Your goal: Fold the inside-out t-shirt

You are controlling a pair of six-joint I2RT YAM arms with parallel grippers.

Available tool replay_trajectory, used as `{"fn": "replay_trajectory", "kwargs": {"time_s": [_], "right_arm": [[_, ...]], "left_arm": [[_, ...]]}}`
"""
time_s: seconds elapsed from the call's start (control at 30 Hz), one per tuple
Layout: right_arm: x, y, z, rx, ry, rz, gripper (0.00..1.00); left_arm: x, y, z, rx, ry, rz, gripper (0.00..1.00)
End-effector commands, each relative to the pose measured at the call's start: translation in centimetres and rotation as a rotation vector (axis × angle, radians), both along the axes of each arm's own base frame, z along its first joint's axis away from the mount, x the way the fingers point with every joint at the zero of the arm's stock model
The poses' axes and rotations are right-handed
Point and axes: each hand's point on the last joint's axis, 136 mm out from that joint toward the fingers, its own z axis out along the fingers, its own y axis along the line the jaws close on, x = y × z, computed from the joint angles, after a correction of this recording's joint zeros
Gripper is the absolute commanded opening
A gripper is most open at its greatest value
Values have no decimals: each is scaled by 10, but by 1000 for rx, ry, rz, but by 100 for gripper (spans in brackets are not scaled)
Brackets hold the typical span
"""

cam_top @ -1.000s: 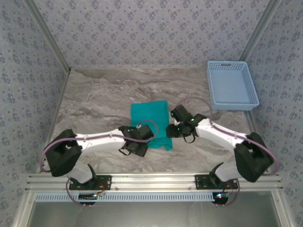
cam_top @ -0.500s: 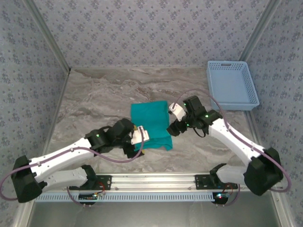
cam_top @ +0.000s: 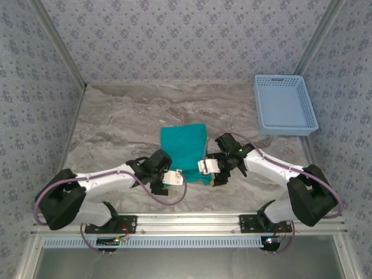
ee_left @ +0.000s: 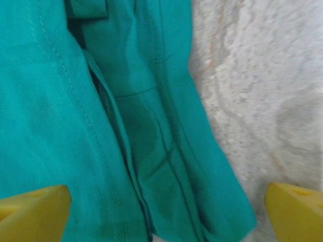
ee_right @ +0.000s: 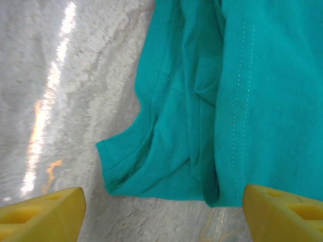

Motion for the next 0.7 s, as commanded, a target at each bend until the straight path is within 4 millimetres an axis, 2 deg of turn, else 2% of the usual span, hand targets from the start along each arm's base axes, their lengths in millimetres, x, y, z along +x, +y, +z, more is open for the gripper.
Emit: {"fn": "replay_trajectory", "kwargs": {"time_s": [0.0, 0.13, 0.27, 0.33, 0.37, 0.43, 0.5, 0.57, 0.6, 0.67], "right_arm": [[22, 15, -2, 31, -117, 25, 83], [28, 19, -14, 15, -147, 12, 85], [20, 20, -30, -32, -92, 34, 83], [14, 14, -43, -87, -63, 36, 79], [11, 10, -50, -128, -45, 45, 74], [8, 3, -56, -192, -21, 43, 58], [3, 1, -54, -216, 20, 52, 40], [0, 1, -48, -219, 33, 63, 18], [-4, 1, -44, -219, 36, 72, 16], [-15, -2, -39, -236, 36, 91, 7]], "left_arm": [[15, -10, 8, -43, -70, -17, 99], [15, -13, 5, -63, -44, -3, 98], [4, -8, -12, -11, 47, -8, 85], [5, -1, -20, 43, 57, 8, 82], [5, 3, -25, 75, 71, 10, 80], [0, 8, -32, 123, 111, 2, 72], [-6, 8, -33, 137, 153, -16, 55], [-8, 7, -30, 140, 169, -27, 28], [-9, 6, -26, 136, 174, -32, 19], [-15, 5, -15, 118, 199, -46, 13]]}}
